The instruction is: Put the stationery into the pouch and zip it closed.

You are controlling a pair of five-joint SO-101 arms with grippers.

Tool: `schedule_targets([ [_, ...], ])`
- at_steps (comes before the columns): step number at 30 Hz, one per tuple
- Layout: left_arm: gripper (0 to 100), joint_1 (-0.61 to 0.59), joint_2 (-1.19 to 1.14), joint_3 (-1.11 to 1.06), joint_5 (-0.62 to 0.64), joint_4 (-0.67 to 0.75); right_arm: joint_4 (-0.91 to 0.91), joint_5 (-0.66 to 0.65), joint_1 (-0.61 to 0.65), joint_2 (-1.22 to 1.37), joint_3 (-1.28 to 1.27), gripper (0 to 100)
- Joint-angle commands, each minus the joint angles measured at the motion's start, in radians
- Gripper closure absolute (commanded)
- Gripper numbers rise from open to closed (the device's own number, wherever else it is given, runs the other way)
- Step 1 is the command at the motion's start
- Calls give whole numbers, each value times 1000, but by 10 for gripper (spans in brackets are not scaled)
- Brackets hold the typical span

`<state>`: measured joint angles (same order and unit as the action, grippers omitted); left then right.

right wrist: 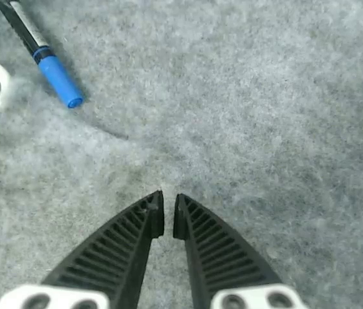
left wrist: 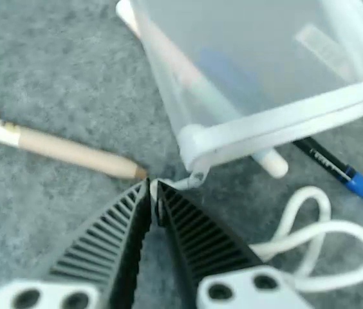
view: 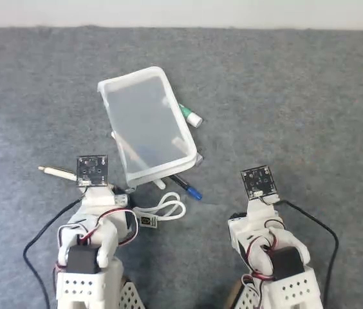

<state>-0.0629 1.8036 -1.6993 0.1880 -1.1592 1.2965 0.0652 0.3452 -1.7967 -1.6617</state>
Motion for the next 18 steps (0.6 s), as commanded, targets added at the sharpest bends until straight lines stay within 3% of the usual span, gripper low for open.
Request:
schedule_targets([
  [1, 988, 11, 18, 15, -54, 95, 5, 8, 7, -5, -21, 961],
  [7, 988, 2, 18, 18, -316, 115, 5, 6, 4, -5, -21, 961],
  [18, 989, -152, 18, 117, -316, 21, -2, 8, -35, -5, 94, 961],
])
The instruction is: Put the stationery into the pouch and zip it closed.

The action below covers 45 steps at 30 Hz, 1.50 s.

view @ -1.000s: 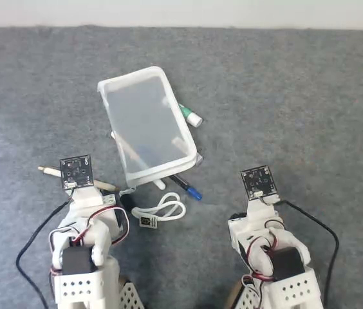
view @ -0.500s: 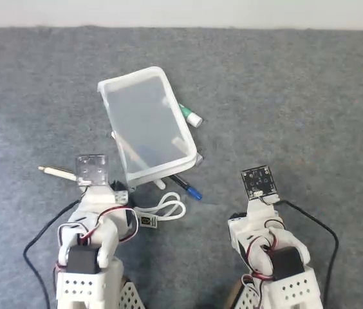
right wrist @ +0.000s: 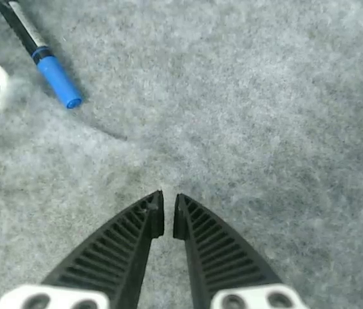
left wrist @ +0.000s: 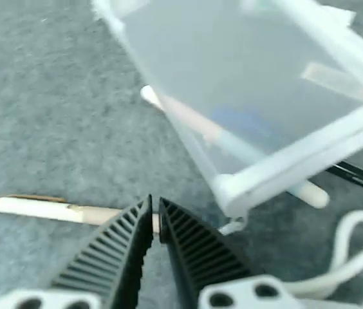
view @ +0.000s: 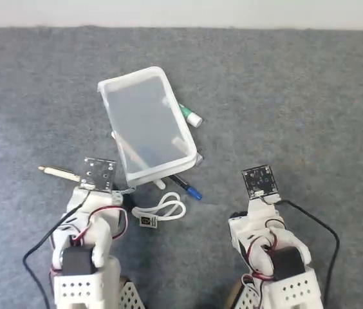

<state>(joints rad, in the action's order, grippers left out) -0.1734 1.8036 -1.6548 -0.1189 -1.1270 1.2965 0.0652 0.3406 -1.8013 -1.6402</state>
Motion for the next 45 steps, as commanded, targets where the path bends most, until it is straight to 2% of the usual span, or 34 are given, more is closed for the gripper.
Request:
schedule_targets([
  [1, 989, -58, 18, 73, -9, -9, -4, 11, -48, -1, 80, 961],
  [4, 989, -91, 18, 74, -11, -18, -5, 6, -96, -1, 123, 961],
  [8, 989, -95, 18, 105, -12, -75, -50, -15, -99, -1, 169, 961],
  [11, 988, -95, 18, 108, -12, -80, -108, -135, -105, -1, 193, 961],
  [15, 988, -97, 18, 108, -12, -80, -203, -393, -102, -1, 199, 961],
  [22, 988, -97, 18, 110, -17, -78, -315, -603, -97, -1, 204, 963],
  [32, 988, -97, 18, 110, -18, -78, -335, -522, -88, 10, 399, 961],
  [40, 988, -192, 18, 107, -17, -8, -272, -496, 77, 12, 519, 960],
  [45, 988, -204, 18, 110, -14, -2, -277, -485, 128, 13, 537, 944],
])
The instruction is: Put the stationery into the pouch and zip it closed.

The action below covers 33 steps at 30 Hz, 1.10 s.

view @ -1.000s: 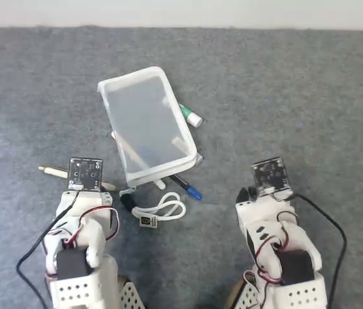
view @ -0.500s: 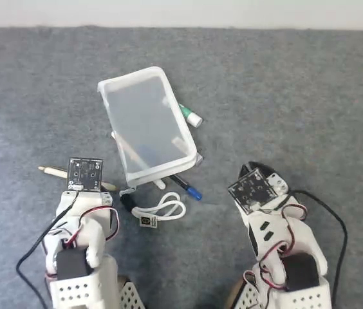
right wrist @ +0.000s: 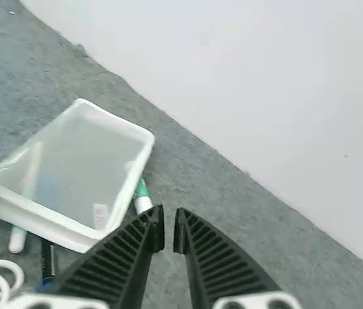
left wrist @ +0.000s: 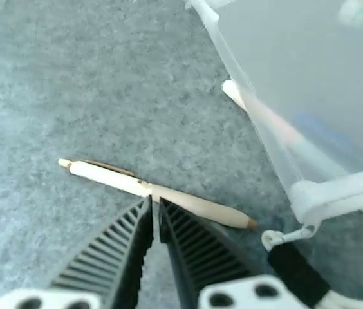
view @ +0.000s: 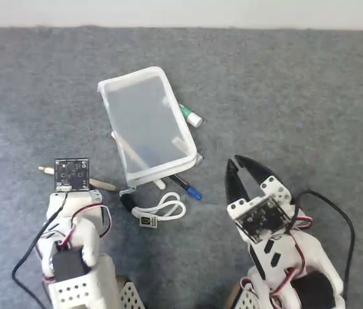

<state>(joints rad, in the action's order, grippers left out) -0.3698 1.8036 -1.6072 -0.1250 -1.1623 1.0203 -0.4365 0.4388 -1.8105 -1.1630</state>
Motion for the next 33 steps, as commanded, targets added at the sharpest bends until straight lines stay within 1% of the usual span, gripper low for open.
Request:
schedule_targets([
  [1, 988, -8, 18, 62, -8, 34, -2, 17, 39, 22, 60, 940],
  [5, 988, -8, 18, 62, -11, 34, 1, 12, 101, 71, 80, 936],
  [11, 988, -9, 18, 59, -11, 49, -13, 18, 165, 332, 199, 936],
  [17, 988, -9, 18, 59, -11, 48, -82, 21, 236, 542, 273, 936],
  [22, 988, -11, 18, 59, -11, 48, -150, 49, 305, 618, 279, 932],
  [25, 988, -64, 18, 62, -11, 49, -183, 74, 332, 645, 279, 932],
  [28, 988, -126, 18, 62, -8, 87, -213, 81, 349, 682, 279, 931],
  [31, 988, -184, 18, 62, -5, 110, -232, 83, 383, 751, 276, 931],
  [33, 988, -207, 18, 62, -5, 120, -249, 107, 414, 814, 276, 931],
])
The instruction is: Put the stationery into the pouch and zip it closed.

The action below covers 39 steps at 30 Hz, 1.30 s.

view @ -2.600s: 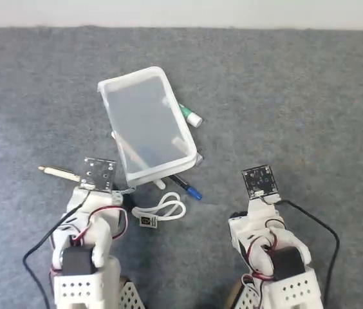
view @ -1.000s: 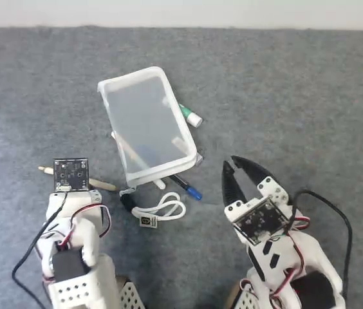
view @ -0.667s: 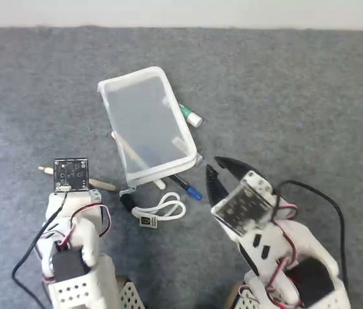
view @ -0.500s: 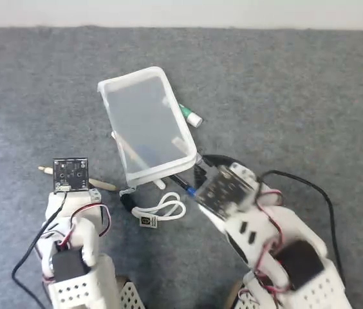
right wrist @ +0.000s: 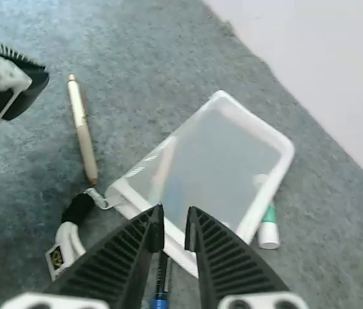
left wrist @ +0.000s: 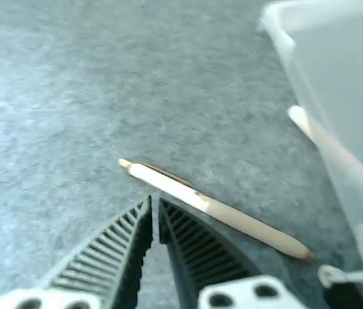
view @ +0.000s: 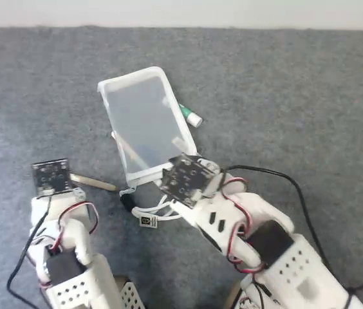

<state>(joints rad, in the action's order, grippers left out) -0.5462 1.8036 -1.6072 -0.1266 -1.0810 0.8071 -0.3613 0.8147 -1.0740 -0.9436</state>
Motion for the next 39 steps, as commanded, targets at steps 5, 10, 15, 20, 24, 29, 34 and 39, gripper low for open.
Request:
schedule_targets([
  [5, 988, -40, 18, 62, -3, 38, -54, 52, 65, 202, 58, 916],
  [10, 988, -74, 18, 62, -2, 68, -54, 58, 116, 295, 55, 877],
  [15, 988, -107, 18, 62, -2, 78, -148, 52, 154, 452, 54, 875],
  [20, 988, -107, 18, 62, -2, 78, -206, 49, 156, 636, 100, 875],
  [24, 988, -107, 18, 62, -2, 80, -205, 49, 156, 687, 129, 875],
  [29, 988, -106, 18, 62, -2, 80, -203, 51, 205, 696, 130, 872],
  [34, 987, -106, 18, 62, -2, 80, -189, 55, 217, 700, 130, 801],
  [39, 987, -106, 18, 62, -2, 80, -189, 51, 216, 710, 124, 801],
])
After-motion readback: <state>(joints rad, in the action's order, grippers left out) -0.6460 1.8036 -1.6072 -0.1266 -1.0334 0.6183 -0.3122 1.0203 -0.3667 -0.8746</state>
